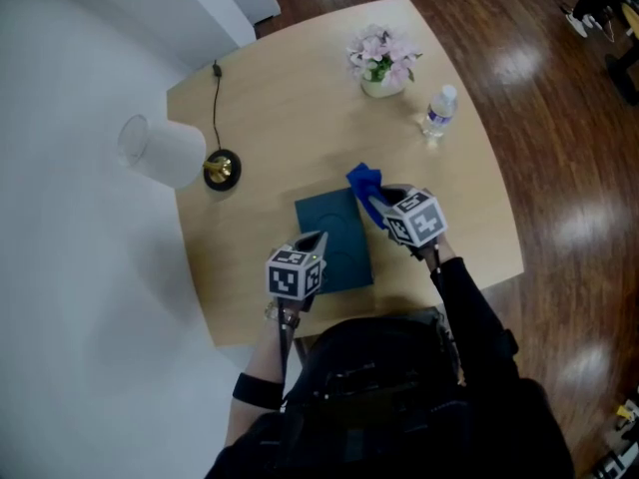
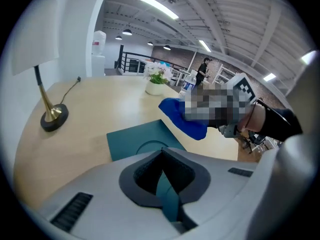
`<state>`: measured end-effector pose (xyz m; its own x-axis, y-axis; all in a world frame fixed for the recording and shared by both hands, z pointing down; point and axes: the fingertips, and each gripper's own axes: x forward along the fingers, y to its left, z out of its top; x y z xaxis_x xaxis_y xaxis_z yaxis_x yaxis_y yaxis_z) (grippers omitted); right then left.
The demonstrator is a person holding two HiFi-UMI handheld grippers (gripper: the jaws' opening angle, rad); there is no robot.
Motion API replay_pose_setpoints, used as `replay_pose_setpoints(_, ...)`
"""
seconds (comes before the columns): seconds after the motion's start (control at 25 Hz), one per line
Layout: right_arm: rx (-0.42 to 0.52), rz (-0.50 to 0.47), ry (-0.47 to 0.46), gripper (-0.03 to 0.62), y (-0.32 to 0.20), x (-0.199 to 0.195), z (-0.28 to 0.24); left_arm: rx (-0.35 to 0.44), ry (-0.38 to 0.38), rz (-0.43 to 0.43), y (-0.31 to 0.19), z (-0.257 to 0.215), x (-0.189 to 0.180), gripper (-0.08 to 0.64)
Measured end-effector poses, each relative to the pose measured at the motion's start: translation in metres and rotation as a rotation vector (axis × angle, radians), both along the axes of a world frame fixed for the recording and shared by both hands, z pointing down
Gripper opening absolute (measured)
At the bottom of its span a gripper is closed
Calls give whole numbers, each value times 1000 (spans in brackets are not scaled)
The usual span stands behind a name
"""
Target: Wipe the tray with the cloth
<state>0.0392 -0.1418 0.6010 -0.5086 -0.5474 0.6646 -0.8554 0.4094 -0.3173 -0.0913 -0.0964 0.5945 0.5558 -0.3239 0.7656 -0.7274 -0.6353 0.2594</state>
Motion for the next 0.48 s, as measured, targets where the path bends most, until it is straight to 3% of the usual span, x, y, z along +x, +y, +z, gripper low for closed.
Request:
replay_pose_setpoints(0.32,-48,5,-31,81,-11,1,26,-99,-130,52,-6,43,2,2)
replay_pose_setpoints(0.48,-94,-5,-23,83,-16,1,51,-135,-112,2,-5,48,-2,0)
